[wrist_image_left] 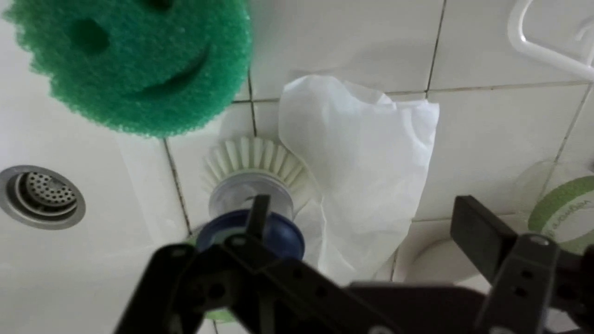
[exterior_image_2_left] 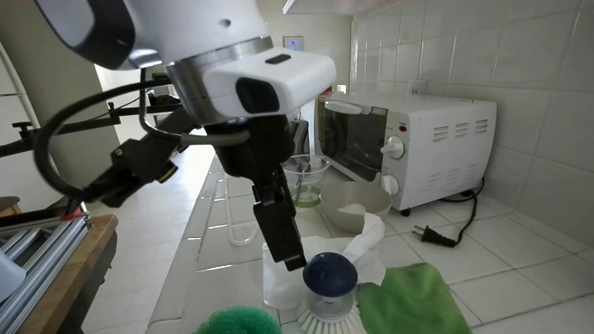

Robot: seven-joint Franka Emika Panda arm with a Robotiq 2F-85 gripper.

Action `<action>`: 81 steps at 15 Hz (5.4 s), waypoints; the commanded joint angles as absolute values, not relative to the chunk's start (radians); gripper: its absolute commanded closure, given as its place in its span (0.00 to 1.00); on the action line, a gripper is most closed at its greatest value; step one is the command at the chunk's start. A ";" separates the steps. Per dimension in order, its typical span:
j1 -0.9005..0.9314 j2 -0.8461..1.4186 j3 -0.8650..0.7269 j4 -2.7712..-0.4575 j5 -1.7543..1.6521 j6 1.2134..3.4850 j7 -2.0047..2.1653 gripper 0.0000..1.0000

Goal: Use the paper towel to wipe the counter

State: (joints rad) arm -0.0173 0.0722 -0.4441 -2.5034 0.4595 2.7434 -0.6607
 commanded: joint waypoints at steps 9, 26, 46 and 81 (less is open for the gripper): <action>-0.033 0.186 -0.420 -2.403 0.491 2.707 -0.715 0.00; -0.210 0.268 -0.228 -2.350 0.297 2.591 -0.628 0.26; -0.226 0.250 -0.104 -2.316 0.074 2.504 -0.511 1.00; -0.144 0.197 -0.061 -2.404 -0.168 2.312 -0.542 1.00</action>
